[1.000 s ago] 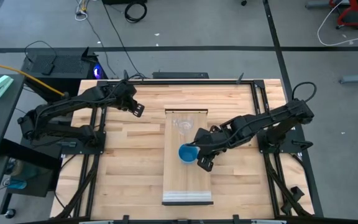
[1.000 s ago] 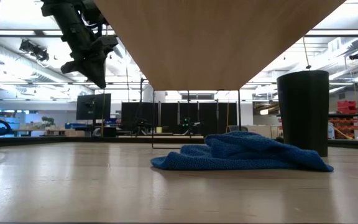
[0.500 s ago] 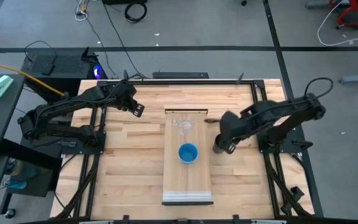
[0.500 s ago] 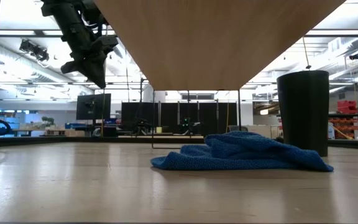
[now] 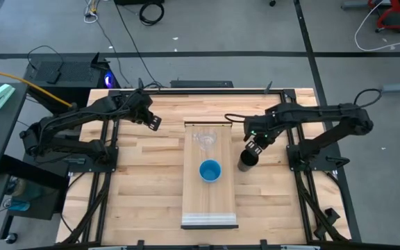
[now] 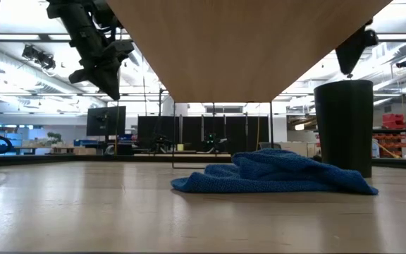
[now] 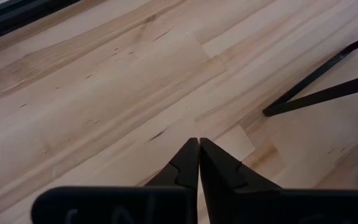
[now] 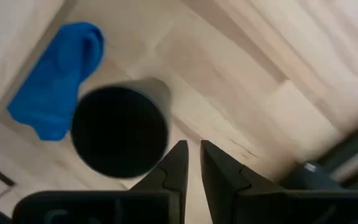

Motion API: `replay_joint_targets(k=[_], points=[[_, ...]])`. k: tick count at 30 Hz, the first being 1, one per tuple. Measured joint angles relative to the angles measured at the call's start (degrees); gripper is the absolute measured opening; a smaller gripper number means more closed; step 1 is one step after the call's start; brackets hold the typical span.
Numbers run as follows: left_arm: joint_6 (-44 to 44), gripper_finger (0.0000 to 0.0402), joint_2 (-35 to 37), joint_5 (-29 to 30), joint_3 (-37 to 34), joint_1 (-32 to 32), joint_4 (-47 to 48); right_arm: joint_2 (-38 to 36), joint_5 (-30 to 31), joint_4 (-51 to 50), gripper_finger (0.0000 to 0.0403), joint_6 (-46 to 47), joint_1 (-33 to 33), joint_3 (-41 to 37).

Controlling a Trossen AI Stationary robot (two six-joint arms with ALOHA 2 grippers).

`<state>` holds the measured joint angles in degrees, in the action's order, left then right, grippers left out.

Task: Stack small to large cups/mugs on shelf
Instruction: Put the black cup on the shelf

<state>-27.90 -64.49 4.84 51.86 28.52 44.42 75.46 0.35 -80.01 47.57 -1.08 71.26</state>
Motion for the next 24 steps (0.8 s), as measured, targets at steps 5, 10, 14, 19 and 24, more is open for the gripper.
replay_joint_targets(k=[5,10,14,19,24], points=[[-1.01,0.0017,0.0,-0.02,0.0,-0.29,0.09,-2.58,-3.54,5.33,0.0051,0.59,-0.05,-5.13],[-1.54,0.0025,0.0,-0.02,0.0,-0.27,0.07,-2.84,-3.95,6.63,0.0056,1.31,0.13,-7.32],[-1.57,0.0027,0.0,-0.02,0.0,-0.27,0.07,-2.67,-4.3,8.49,0.0073,1.21,0.13,-7.97],[-2.11,0.0019,0.0,-0.02,0.0,-0.27,0.07,-2.69,-4.28,8.44,0.0094,0.77,0.13,-7.97],[-2.69,0.0014,0.0,-0.02,0.0,-0.27,0.07,-1.26,-4.28,8.66,0.0105,0.48,0.13,-8.02]])
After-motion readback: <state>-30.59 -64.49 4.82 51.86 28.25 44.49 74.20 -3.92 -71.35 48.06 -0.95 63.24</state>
